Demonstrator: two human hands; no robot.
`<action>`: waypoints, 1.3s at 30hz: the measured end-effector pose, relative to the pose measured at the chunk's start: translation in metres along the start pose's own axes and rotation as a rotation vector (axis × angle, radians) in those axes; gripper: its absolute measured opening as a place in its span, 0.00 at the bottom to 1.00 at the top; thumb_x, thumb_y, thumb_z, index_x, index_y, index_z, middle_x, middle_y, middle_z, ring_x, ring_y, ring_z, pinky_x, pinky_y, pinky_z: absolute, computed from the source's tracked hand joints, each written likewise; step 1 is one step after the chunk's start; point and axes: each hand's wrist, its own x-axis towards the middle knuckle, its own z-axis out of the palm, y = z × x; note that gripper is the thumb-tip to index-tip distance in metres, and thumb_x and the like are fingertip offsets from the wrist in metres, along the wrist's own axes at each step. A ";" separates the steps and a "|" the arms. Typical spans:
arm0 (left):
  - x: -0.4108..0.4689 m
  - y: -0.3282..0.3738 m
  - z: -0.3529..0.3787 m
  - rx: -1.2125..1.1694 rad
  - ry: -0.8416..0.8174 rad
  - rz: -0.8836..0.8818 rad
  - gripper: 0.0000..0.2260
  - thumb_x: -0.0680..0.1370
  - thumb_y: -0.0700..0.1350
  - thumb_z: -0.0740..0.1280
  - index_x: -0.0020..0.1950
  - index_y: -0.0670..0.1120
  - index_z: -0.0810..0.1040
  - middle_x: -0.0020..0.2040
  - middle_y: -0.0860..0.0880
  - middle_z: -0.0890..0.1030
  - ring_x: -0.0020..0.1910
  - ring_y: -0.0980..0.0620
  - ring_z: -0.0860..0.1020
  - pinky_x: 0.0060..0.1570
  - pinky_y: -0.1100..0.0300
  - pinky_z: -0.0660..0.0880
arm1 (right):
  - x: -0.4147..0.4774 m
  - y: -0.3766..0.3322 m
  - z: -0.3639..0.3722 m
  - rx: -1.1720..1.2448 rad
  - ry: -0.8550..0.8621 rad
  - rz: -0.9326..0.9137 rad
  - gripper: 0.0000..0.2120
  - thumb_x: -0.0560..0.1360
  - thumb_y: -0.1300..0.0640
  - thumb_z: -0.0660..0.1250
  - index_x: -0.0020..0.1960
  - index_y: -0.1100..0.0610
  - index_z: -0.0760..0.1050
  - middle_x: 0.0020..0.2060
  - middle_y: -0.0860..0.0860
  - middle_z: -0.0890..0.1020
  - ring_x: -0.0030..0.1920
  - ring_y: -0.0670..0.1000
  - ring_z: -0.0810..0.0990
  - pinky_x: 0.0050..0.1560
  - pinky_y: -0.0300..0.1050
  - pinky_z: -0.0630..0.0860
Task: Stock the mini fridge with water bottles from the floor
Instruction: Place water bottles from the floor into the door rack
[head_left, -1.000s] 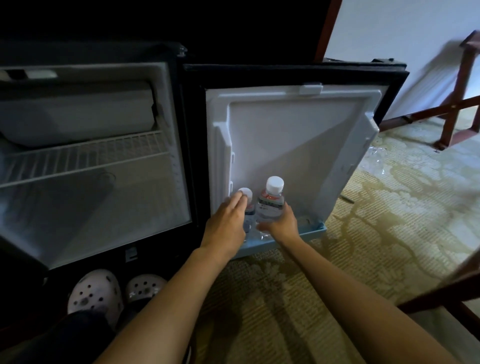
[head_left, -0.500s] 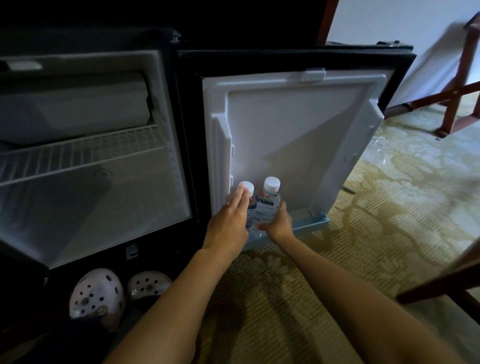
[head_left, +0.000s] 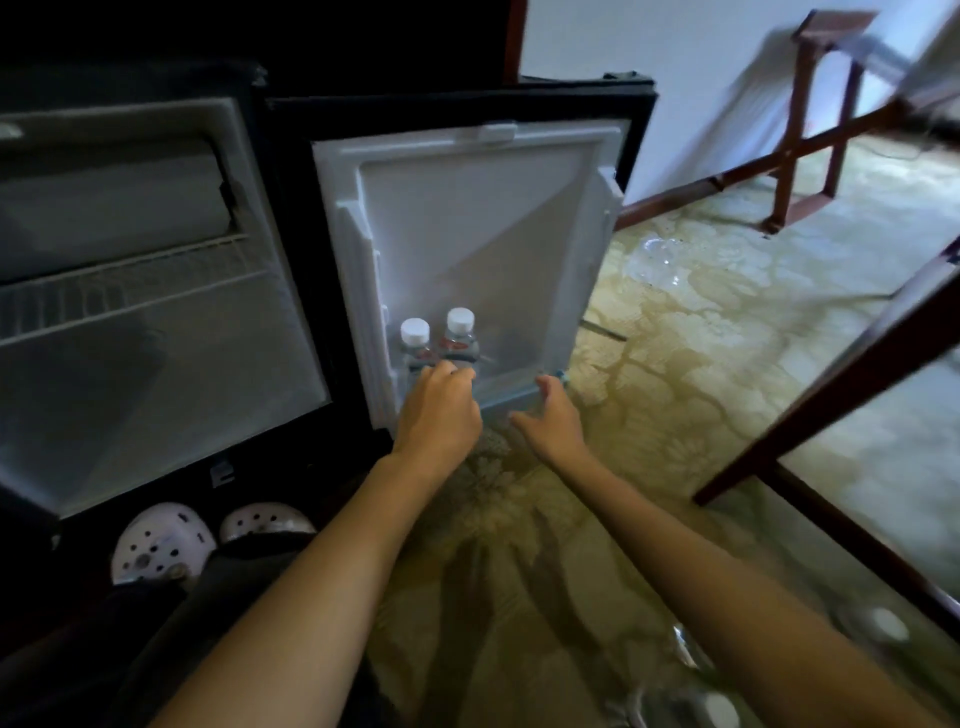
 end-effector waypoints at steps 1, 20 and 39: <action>-0.008 0.012 0.004 -0.008 -0.043 0.005 0.15 0.78 0.38 0.57 0.64 0.40 0.72 0.64 0.42 0.73 0.64 0.43 0.69 0.61 0.50 0.69 | -0.017 0.008 -0.014 0.014 0.013 0.012 0.26 0.72 0.62 0.68 0.68 0.61 0.64 0.64 0.56 0.72 0.65 0.54 0.71 0.62 0.45 0.70; -0.193 0.093 0.156 -0.209 -0.566 -0.107 0.14 0.77 0.37 0.60 0.60 0.37 0.76 0.60 0.39 0.79 0.60 0.43 0.76 0.56 0.58 0.70 | -0.218 0.228 -0.077 -0.350 -0.101 0.360 0.17 0.73 0.57 0.65 0.61 0.58 0.72 0.61 0.59 0.75 0.59 0.60 0.75 0.58 0.50 0.73; -0.162 0.073 0.154 -0.361 -0.735 -0.099 0.32 0.69 0.35 0.72 0.71 0.40 0.65 0.66 0.42 0.72 0.64 0.45 0.72 0.62 0.54 0.71 | -0.174 0.159 -0.109 -0.396 -0.339 -0.142 0.13 0.70 0.61 0.67 0.54 0.58 0.73 0.43 0.49 0.66 0.43 0.51 0.68 0.37 0.38 0.63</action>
